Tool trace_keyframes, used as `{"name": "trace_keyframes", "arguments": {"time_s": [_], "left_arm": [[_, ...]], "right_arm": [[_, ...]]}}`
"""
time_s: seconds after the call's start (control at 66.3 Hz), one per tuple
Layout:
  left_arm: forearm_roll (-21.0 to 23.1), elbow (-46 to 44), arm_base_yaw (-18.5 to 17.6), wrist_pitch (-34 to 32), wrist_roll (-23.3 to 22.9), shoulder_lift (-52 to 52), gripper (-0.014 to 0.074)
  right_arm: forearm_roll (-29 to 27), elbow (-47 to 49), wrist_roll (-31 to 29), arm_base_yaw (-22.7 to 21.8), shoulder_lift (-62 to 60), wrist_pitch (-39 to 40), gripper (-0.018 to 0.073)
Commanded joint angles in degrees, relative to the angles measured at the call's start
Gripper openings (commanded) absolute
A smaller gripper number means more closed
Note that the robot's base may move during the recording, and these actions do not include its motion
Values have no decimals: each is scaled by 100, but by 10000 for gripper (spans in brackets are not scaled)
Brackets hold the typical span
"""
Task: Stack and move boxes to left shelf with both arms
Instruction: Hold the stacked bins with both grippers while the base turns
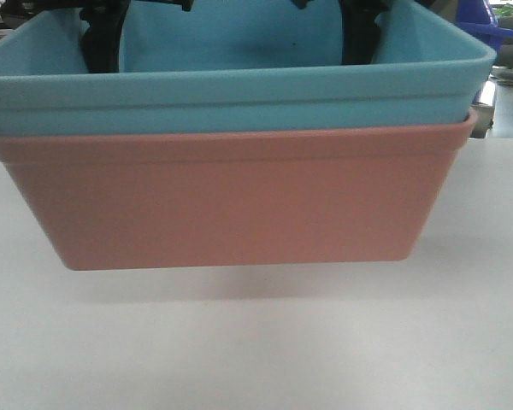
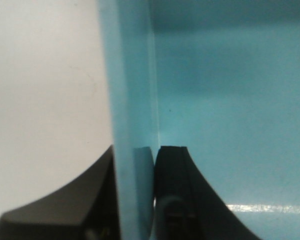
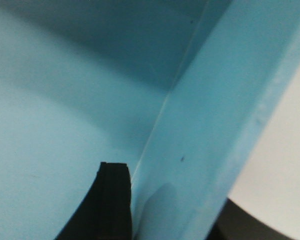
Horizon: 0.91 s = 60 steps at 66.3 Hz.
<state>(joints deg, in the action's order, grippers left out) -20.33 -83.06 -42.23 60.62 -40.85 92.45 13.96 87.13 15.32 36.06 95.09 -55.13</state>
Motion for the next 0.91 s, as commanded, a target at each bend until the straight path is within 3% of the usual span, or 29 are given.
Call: {"name": "trace_keyframes", "arguments": {"time_s": [0.0, 0.89], "left_arm": [[523, -311, -345, -1735, -21, -236, -3], [523, -311, -345, -1735, -21, -236, -3]], "right_arm": [[-1066, 254, 115, 307, -134, 1476, 56], [-1066, 254, 110, 307, -29, 1477, 56]]}}
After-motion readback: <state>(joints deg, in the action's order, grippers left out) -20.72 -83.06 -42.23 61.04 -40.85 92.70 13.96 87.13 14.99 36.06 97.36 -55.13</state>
